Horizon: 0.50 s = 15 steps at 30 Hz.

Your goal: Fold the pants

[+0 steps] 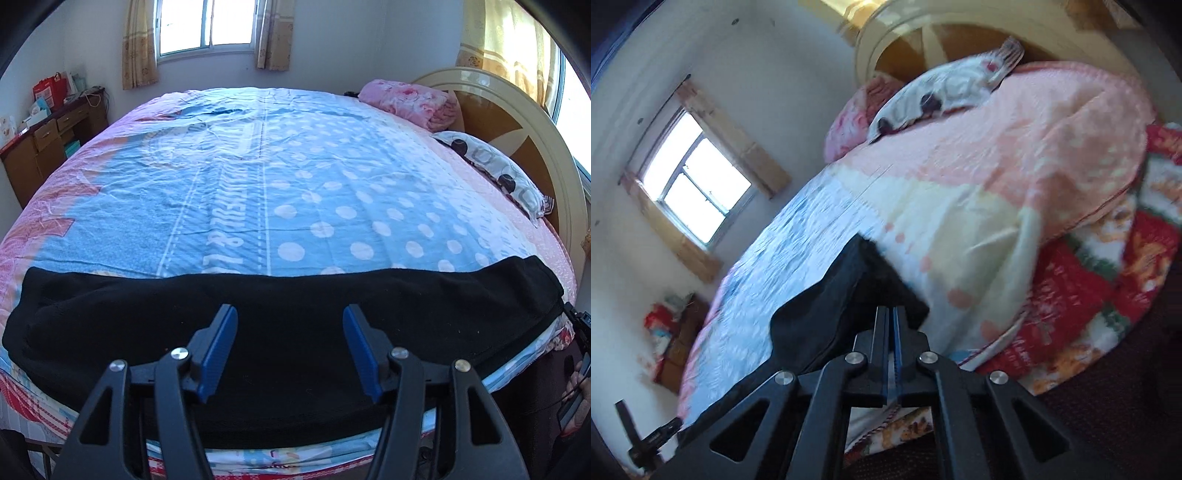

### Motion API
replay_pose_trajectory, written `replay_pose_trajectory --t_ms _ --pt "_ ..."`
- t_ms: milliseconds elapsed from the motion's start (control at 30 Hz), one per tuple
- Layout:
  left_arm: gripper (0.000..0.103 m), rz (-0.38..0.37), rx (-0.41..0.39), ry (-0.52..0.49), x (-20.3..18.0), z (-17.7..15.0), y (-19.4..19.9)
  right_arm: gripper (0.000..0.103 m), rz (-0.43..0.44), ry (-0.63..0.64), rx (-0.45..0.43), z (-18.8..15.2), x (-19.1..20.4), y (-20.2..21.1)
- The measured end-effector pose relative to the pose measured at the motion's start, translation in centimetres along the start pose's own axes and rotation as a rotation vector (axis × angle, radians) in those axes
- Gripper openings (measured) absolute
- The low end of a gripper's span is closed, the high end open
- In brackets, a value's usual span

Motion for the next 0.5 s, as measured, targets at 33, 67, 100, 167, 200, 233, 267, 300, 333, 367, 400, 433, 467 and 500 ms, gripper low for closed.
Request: replay_pose_trajectory --t_ms 33,67,100,167,200,233,267,300,333,367,400,433,467,500 --pt "0.062 0.001 0.001 -0.002 0.0 -0.1 -0.1 0.007 -0.042 0.067 -0.021 0.0 1.2 0.5" --pt "0.062 0.0 0.001 -0.005 -0.1 -0.2 -0.1 0.007 -0.045 0.139 -0.023 -0.1 2.7 0.7" --pt "0.062 -0.003 -0.001 -0.008 -0.2 -0.3 -0.1 0.007 -0.02 0.173 -0.012 -0.2 3.8 0.9" --pt "0.066 -0.009 -0.012 -0.015 -0.4 -0.7 0.0 0.008 0.071 0.188 0.021 -0.9 6.0 1.0" --pt "0.069 -0.01 -0.017 -0.019 -0.6 -0.8 0.0 0.009 0.127 0.181 0.041 -1.4 6.7 0.9" --pt "0.07 -0.008 -0.021 -0.03 -0.9 -1.1 0.0 0.015 0.161 0.169 0.07 -2.0 7.4 0.3" --pt "0.07 -0.006 -0.019 -0.046 -1.2 -1.4 -0.1 0.024 0.166 0.155 0.096 -2.6 7.6 -0.3" --pt "0.07 -0.005 -0.017 -0.058 -1.5 -1.7 -0.3 0.029 0.163 0.136 0.122 -3.1 7.6 -1.1" --pt "0.07 -0.004 -0.015 -0.066 -1.7 -1.9 -0.4 0.034 0.154 0.119 0.145 -3.6 7.5 -1.9" --pt "0.07 -0.003 -0.013 -0.074 -1.9 -2.2 -0.5 0.034 0.152 0.104 0.164 -4.1 7.3 -2.6" --pt "0.07 0.001 -0.008 -0.079 -2.1 -2.4 -0.7 0.034 0.16 0.093 0.181 -4.5 7.1 -3.1" --pt "0.07 0.004 0.0 -0.083 -2.2 -2.5 -1.0 0.034 0.169 0.077 0.202 -5.0 6.9 -3.7" --pt "0.07 0.005 0.01 -0.085 -2.3 -2.7 -1.2 0.034 0.174 0.057 0.221 -5.3 6.7 -4.2" --pt "0.07 0.003 0.016 -0.083 -2.3 -2.7 -1.3 0.034 0.185 0.044 0.23 -5.7 6.7 -4.4"
Point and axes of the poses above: each gripper's, at about its wrist camera, not at the fingertips, and y roughly against the way its jaws point, x to its left, z to its top, the point moved 2 cm from there along -y, roughly the way its jaws point, and after that the axes turned 8 degrees about z, right-handed, at the moved point
